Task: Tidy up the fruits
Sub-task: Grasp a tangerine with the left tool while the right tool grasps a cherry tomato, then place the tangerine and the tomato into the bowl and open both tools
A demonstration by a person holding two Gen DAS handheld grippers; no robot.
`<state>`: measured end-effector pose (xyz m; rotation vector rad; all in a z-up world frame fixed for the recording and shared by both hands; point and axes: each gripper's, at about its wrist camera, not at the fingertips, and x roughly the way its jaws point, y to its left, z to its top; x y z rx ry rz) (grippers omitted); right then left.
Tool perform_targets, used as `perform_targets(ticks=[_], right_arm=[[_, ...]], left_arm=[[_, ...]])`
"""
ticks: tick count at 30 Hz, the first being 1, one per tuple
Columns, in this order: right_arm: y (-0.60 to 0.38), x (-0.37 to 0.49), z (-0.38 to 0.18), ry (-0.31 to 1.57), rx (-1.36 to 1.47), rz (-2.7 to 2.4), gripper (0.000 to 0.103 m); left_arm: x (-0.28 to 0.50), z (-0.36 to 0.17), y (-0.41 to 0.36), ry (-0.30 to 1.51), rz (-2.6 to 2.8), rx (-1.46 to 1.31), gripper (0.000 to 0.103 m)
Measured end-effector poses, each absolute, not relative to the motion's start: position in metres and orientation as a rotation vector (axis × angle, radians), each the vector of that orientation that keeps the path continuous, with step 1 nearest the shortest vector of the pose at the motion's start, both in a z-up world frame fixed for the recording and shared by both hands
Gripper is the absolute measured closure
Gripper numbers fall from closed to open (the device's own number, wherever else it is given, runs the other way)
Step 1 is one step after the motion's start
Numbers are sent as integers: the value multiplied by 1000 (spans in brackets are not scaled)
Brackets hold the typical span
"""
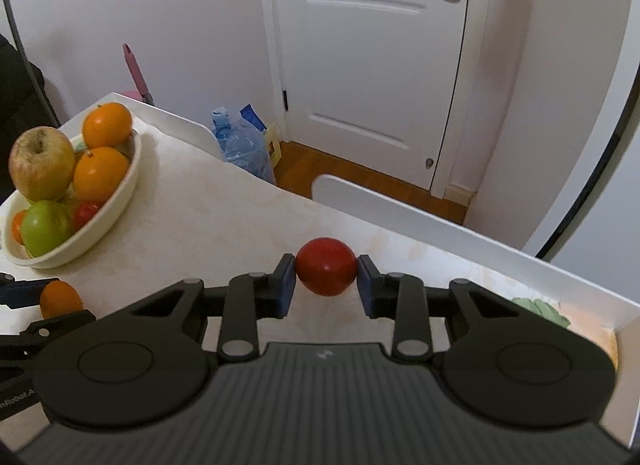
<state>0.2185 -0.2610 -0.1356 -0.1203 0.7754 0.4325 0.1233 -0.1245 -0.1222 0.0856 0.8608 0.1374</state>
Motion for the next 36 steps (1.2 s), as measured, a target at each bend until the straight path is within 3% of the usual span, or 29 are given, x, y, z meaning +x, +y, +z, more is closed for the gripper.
perform_targets(ticks=[24, 36], right_arm=[[-197, 141, -27, 716, -73, 461, 56], [-137, 116, -13, 734, -47, 449, 56]], left_arm=[[71, -18, -61, 735, 116, 52, 63], [77, -5, 6, 736, 77, 94, 63]])
